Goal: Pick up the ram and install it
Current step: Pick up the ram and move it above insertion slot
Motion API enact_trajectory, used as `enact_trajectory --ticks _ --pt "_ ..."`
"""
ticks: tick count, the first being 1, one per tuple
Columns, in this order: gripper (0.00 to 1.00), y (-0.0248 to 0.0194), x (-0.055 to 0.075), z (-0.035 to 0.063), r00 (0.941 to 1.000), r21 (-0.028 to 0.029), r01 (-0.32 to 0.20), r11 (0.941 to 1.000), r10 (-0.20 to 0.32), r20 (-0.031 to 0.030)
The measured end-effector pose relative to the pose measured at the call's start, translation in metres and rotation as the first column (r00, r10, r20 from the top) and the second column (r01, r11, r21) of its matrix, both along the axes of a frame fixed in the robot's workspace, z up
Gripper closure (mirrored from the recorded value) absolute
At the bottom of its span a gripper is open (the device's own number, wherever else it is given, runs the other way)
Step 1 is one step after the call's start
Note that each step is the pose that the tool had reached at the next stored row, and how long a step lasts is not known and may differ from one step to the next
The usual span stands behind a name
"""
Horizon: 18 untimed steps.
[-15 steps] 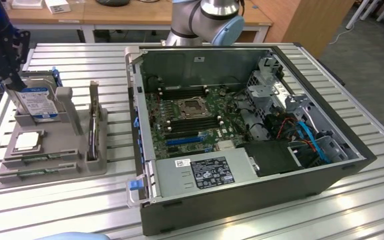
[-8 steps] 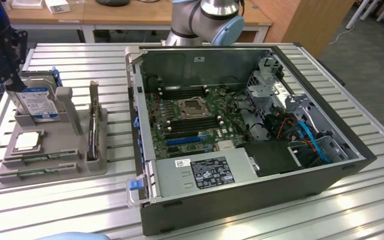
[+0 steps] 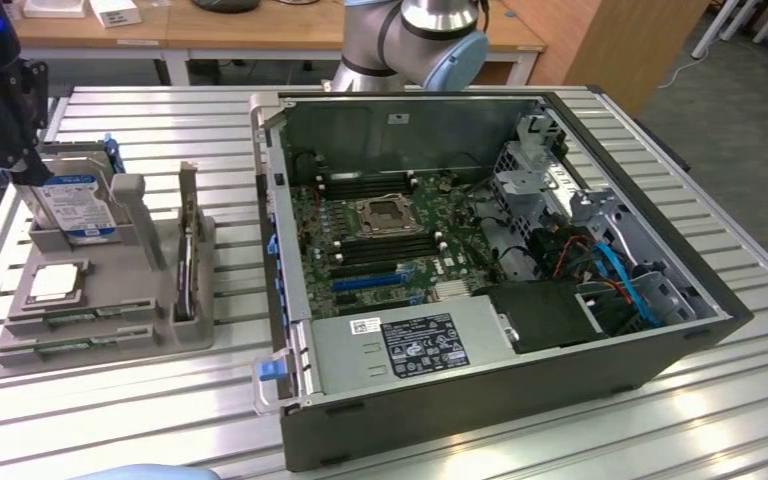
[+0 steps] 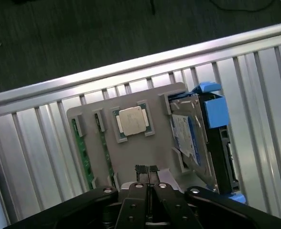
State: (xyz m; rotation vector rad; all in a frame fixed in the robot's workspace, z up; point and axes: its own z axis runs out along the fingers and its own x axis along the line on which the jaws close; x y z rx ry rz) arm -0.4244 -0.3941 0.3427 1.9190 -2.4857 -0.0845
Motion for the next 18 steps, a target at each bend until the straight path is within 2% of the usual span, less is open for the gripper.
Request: enact_trajectory --ticks 3,6,12,14,18 --pt "0.9 0.0 0.0 -0.0009 0.9986 0.0 -0.054 0.9986 0.054 0.0001" --pt "0.9 0.0 0.0 -0.0017 0.9941 0.0 -0.109 0.9941 0.109 0.0" --pt "0.9 0.0 -0.0001 -0.0029 0.9776 -0.0001 -0.211 0.9776 0.211 0.0001" --pt "0.9 0.0 -0.0001 -0.0029 0.9754 -0.0001 -0.22 0.9754 0.22 0.0004" --pt "0.9 0.0 -0.0001 -0.003 0.9754 -0.0001 -0.22 0.9754 0.22 0.0007"
